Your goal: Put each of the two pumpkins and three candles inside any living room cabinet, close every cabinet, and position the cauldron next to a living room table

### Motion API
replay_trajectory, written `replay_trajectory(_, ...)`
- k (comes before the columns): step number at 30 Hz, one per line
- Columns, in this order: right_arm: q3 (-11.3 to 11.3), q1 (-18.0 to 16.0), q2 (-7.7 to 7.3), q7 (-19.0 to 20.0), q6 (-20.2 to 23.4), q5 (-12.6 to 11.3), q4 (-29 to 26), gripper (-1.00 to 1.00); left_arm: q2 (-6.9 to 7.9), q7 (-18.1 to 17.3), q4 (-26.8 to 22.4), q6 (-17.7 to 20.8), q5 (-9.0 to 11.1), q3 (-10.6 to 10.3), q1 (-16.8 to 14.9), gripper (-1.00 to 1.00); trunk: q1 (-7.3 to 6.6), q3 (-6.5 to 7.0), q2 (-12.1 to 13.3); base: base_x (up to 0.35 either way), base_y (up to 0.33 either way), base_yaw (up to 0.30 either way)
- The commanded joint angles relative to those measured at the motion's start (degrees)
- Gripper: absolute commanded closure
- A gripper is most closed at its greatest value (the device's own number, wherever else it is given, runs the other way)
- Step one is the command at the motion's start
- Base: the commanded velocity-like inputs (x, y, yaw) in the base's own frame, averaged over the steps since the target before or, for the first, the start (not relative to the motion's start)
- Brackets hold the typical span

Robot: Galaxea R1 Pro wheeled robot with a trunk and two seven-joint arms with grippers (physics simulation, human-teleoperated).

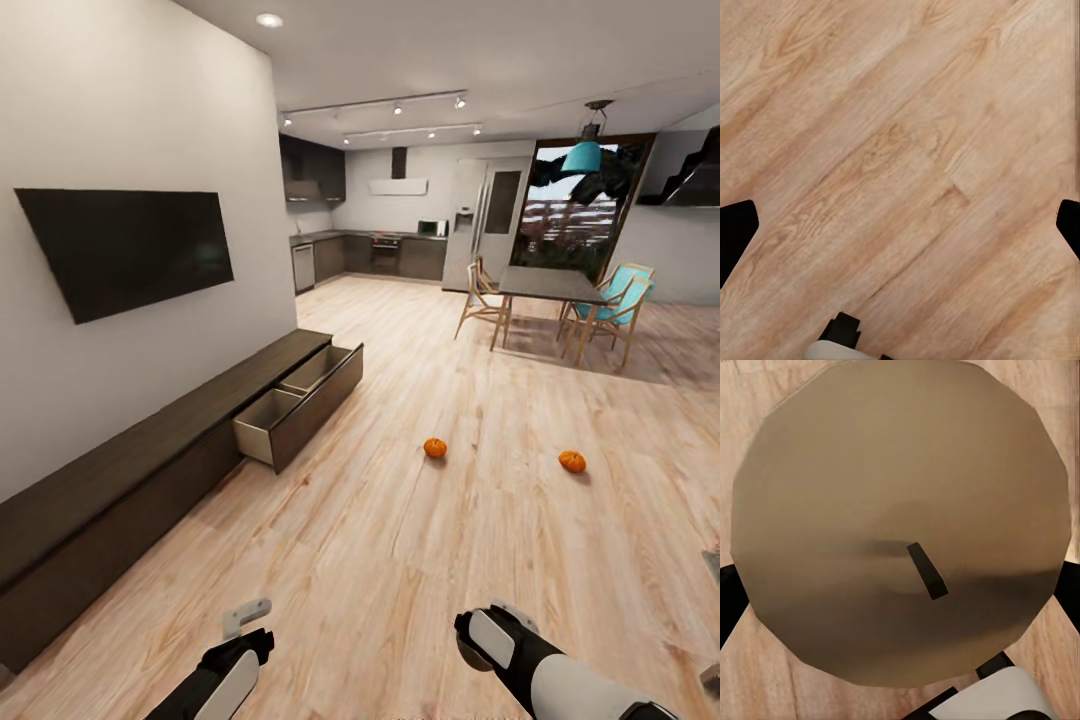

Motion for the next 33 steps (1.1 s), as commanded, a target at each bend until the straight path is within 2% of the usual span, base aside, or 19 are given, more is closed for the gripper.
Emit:
replay_trajectory(1,0.38,-0.06,-0.01,-0.35,0.36,0.07,-0.1,1.0,0.09,0.47,-0.14,0.19,0.28,-0.33,-0.04,-1.0,0.01,-0.14,-0.07,0.04,-0.014,-0.225)
replay_trajectory(13,0.23,-0.06,-0.01,0.54,-0.18,-0.01,0.37,1.0,0.09,0.47,-0.14,0.2,0.28,-0.33,-0.04,-1.0,0.01,-0.63,-0.07,0.141,-0.093,-0.246)
replay_trajectory(17,-1.74,-0.06,-0.01,1.3,-0.13,0.05,1.03,1.0,0.09,0.47,-0.14,0.2,0.28,-0.33,-0.04,-1.0,0.01,-0.64,-0.07,0.244,-0.126,-0.278)
replay_trajectory(20,-2.13,-0.06,-0.01,1.37,-0.13,0.08,1.16,1.0,0.09,0.47,-0.14,0.21,0.28,-0.33,-0.04,-1.0,0.01,-0.64,-0.07,0.272,-0.129,-0.232)
replay_trajectory(33,-2.32,-0.06,-0.01,1.44,-0.2,0.09,1.15,1.0,0.09,0.47,-0.14,0.19,0.27,-0.33,-0.04,-1.0,0.01,-0.64,-0.07,0.303,-0.063,-0.046)
